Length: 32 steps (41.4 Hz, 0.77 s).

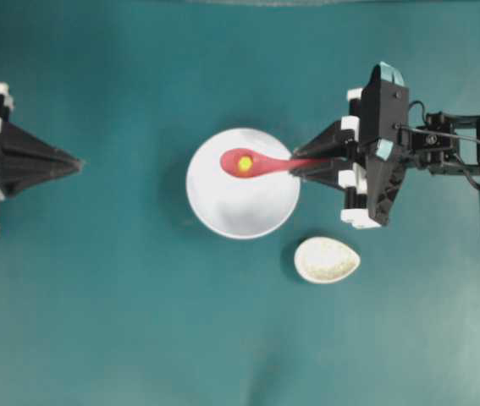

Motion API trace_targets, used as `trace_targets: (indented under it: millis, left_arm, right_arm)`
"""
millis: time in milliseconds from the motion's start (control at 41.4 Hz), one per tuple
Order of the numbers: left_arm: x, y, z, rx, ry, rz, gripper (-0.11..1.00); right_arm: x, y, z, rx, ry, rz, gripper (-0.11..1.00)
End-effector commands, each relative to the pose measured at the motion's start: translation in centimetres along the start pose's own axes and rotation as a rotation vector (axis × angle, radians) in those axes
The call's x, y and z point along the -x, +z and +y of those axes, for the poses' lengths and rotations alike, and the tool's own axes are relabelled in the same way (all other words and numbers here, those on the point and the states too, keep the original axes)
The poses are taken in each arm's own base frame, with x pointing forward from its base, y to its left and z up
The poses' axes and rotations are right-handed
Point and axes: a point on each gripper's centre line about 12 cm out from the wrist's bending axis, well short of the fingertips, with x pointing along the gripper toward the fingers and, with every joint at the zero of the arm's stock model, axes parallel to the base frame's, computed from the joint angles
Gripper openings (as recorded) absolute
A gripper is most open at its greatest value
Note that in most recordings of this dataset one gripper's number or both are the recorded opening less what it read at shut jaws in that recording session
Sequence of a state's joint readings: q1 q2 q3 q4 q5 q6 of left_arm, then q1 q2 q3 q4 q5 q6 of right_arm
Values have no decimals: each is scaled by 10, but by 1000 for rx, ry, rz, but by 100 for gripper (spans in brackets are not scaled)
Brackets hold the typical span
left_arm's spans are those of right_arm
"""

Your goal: Scoop the yellow hexagonal prism block from the bowl with a spoon using the right arm.

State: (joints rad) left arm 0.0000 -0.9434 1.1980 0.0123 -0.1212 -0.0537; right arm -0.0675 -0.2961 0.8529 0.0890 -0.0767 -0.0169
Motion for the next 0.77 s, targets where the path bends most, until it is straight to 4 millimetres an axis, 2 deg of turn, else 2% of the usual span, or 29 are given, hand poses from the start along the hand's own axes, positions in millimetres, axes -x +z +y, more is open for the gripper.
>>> trace_targets:
  millis: [0, 749]
  left_arm:
    - [-2, 6, 0, 11, 1, -12, 1]
    - [4, 16, 0, 3, -1, -52, 1]
  right_arm:
    - [4, 10, 2, 4, 5, -37, 22]
    - [4, 11, 2, 32, 6, -52, 22]
